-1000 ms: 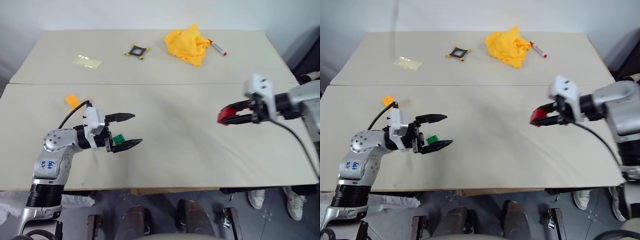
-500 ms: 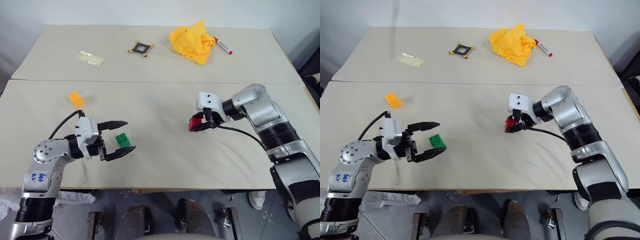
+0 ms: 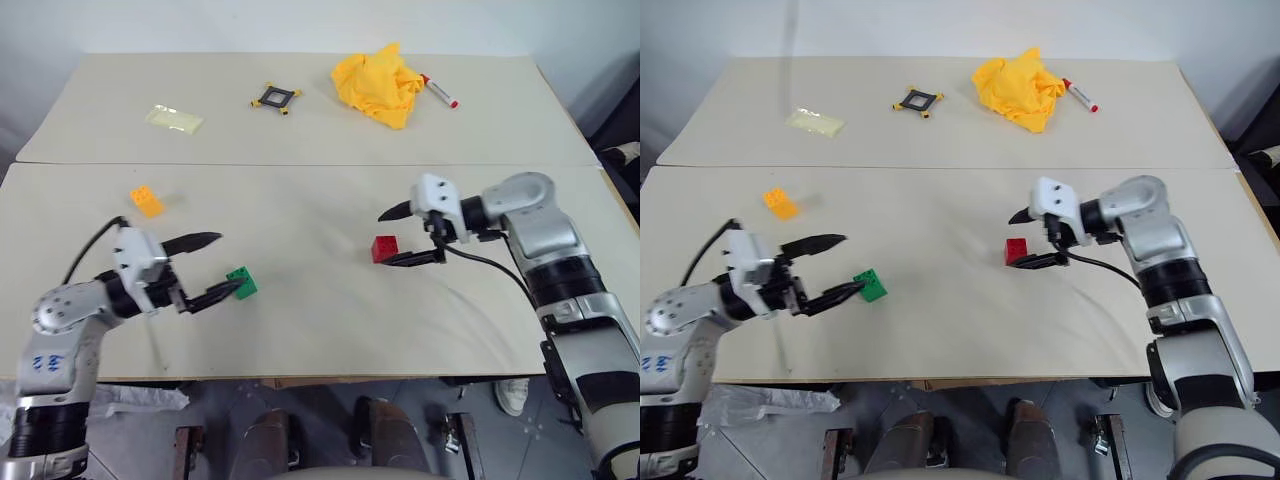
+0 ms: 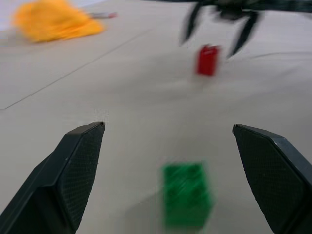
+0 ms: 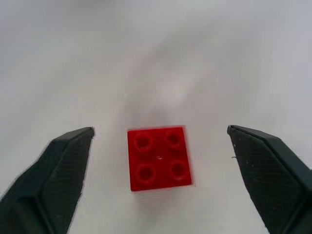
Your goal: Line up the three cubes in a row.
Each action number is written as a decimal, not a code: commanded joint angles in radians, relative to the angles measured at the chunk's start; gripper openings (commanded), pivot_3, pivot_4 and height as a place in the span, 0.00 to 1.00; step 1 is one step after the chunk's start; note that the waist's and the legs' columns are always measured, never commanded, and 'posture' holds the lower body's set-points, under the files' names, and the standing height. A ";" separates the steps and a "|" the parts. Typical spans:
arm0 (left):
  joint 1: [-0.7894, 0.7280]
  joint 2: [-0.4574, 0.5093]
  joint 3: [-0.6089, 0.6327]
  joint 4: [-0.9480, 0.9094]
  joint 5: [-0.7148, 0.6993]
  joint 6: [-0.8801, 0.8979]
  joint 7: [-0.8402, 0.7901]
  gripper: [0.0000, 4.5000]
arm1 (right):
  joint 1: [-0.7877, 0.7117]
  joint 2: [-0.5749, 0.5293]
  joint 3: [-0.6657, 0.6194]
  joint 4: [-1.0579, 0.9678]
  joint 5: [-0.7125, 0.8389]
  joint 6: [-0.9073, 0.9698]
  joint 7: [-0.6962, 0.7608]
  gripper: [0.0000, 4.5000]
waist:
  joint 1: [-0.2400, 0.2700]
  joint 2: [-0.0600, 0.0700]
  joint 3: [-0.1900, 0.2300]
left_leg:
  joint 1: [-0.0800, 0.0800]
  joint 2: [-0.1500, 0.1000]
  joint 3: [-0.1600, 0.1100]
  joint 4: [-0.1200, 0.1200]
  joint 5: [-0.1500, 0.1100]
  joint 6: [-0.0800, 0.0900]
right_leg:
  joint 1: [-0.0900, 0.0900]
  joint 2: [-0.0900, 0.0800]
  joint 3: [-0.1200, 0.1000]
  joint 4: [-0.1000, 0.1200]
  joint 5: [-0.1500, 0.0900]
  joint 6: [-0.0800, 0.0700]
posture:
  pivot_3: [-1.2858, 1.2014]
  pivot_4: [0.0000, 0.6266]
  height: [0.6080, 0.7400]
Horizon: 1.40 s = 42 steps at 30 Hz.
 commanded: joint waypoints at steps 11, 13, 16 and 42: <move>0.360 0.085 0.272 0.182 -0.027 -0.028 -0.100 1.00 | 0.451 0.033 -0.276 -0.141 0.322 -0.087 0.071 0.99 | 0.003 -0.001 0.000 | 0.006 0.001 0.004 -0.001 0.000 0.000 | 0.004 -0.002 0.000 -0.001 0.000 0.000 | 0.52 0.24 1.00; 0.381 0.089 0.284 0.160 -0.039 -0.015 -0.107 1.00 | 0.488 0.024 -0.286 -0.143 0.327 -0.105 0.089 0.99 | 0.004 -0.001 0.000 | 0.006 0.001 0.003 -0.001 0.000 0.000 | 0.005 -0.002 -0.001 -0.002 0.000 0.000 | 0.52 0.24 1.00; 0.374 0.082 0.267 0.083 -0.061 0.006 -0.100 1.00 | 0.518 0.021 -0.290 -0.168 0.328 -0.142 0.093 0.99 | 0.003 -0.001 0.000 | 0.006 0.001 0.003 -0.001 0.000 0.000 | 0.005 -0.002 -0.001 -0.002 0.000 0.000 | 0.52 0.24 1.00; -0.252 -0.005 -0.301 0.115 0.086 0.119 -0.070 0.33 | 0.629 -0.014 -0.341 -0.363 0.371 -0.082 -0.022 1.00 | 0.030 0.000 0.001 | 0.014 0.000 0.003 -0.002 0.000 0.000 | 0.013 -0.002 -0.001 -0.002 0.000 -0.001 | 0.52 0.24 1.00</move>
